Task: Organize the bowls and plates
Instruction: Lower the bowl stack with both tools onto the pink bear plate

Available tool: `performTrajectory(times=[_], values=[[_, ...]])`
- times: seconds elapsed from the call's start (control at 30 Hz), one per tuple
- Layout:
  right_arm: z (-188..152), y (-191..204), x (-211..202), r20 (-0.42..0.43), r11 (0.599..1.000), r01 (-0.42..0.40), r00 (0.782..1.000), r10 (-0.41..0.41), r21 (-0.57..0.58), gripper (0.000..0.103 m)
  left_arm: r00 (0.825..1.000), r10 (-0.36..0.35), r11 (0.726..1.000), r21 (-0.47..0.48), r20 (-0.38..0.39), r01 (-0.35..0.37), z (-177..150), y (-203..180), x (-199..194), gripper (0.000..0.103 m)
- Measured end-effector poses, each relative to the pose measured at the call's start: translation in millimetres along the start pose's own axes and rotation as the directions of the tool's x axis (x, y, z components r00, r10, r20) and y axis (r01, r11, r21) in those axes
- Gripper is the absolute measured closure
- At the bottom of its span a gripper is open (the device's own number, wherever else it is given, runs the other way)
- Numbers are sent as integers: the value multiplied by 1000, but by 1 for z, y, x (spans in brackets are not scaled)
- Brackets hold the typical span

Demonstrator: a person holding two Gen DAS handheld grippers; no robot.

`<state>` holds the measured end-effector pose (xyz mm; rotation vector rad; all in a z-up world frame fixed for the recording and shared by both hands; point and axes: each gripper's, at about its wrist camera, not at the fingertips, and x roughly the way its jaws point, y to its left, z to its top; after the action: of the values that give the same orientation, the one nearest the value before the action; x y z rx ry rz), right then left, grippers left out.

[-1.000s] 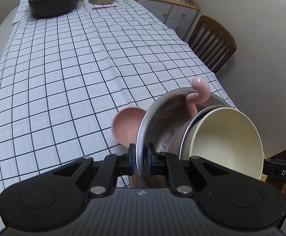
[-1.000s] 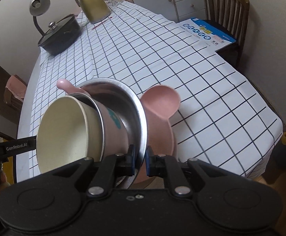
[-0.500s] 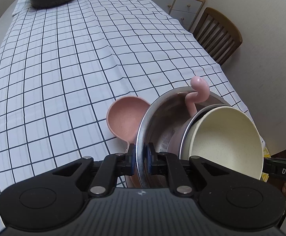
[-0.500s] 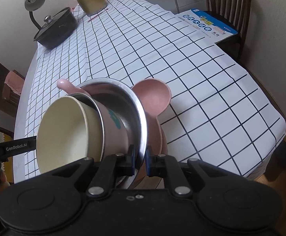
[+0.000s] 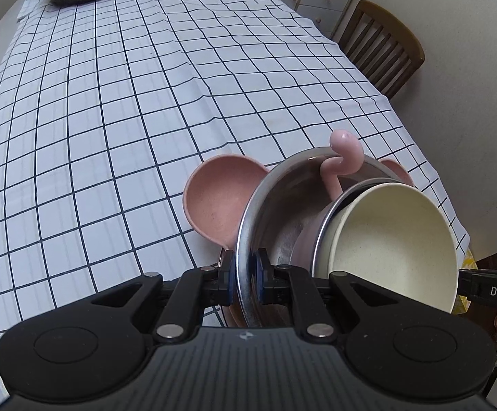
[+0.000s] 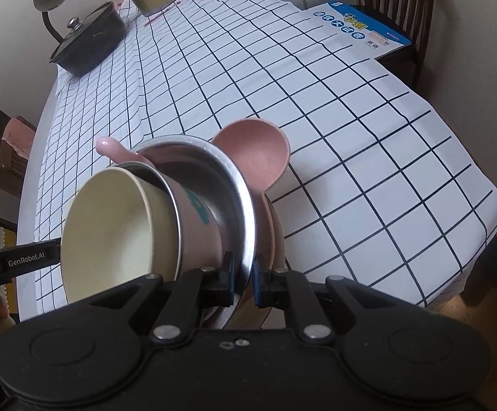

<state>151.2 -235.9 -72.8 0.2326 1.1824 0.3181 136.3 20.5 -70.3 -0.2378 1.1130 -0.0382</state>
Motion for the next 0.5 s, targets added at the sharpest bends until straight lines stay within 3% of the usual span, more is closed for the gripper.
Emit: performTrajectory(times=[0.33,0.5], values=[[1,2,3,9,1000,26,1000,-26,-6,92,1000,-13,1000,19,11,13,1,1,2,92],[3,4,-1,39,999,44,998,-43,-13,85,1000,-9,999,41,24,8,3,1,1,92]])
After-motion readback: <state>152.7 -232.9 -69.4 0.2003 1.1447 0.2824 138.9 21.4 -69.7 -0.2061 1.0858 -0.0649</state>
